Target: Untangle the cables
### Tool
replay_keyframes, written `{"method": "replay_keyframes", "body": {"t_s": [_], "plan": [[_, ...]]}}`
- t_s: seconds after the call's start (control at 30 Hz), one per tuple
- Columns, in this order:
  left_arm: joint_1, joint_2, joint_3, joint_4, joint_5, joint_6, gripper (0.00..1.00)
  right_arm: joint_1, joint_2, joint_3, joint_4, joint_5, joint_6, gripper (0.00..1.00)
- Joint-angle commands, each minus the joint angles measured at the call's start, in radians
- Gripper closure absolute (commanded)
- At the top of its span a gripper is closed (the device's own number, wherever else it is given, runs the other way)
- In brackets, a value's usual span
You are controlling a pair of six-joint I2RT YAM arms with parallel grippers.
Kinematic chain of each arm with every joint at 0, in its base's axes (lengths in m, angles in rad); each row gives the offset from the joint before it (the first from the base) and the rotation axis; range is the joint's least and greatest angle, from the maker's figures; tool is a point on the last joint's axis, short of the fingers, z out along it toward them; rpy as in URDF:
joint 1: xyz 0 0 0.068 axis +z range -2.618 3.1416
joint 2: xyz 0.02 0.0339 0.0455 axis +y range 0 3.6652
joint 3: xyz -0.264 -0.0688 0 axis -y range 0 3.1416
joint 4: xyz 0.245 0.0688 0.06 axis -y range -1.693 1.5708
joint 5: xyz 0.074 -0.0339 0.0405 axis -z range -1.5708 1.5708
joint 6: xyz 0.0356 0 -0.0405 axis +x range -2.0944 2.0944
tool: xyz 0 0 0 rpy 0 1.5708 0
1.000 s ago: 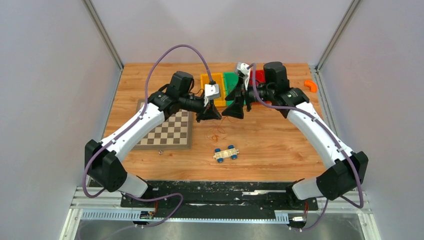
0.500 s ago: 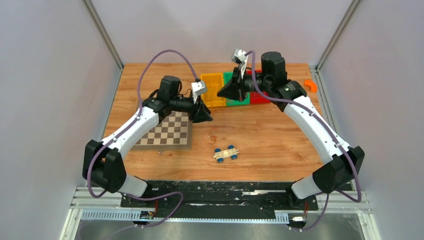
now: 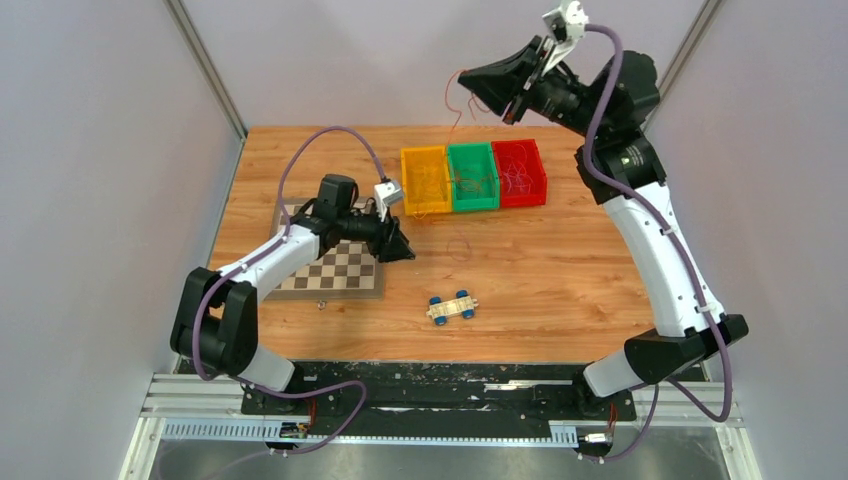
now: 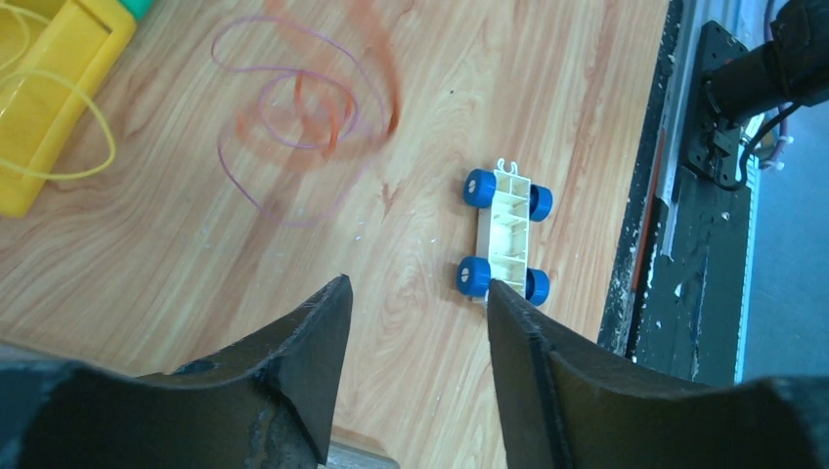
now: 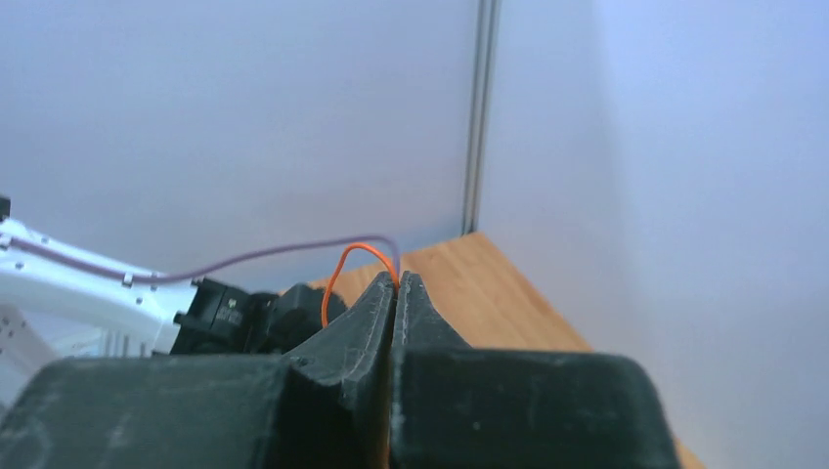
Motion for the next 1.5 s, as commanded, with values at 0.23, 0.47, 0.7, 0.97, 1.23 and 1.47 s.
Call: {"method": "replay_keyframes", "body": {"t_s": [0.23, 0.47, 0.7, 0.97, 1.23, 1.47], "plan": [[0.021, -0.128, 0.023, 0.209, -0.035, -0.058, 0.11, -0.013, 0.040, 0.120, 0.139, 0.027, 0.137, 1.00], [0.019, -0.066, 0.070, 0.413, -0.009, -0.325, 0.00, -0.013, 0.069, 0.148, 0.176, 0.024, 0.164, 1.00], [0.004, 0.001, 0.088, 0.621, 0.059, -0.589, 0.03, -0.013, 0.073, 0.144, 0.178, 0.021, 0.177, 1.00], [-0.019, 0.050, 0.075, 0.744, 0.058, -0.712, 0.05, -0.012, 0.074, 0.135, 0.179, 0.026, 0.173, 1.00], [-0.019, 0.081, 0.090, 0.746, 0.060, -0.782, 0.47, -0.026, 0.043, 0.085, 0.178, 0.040, 0.150, 1.00], [-0.018, -0.019, 0.155, 0.590, 0.080, -0.767, 1.00, -0.191, 0.002, -0.169, 0.012, -0.236, 0.069, 1.00]]}}
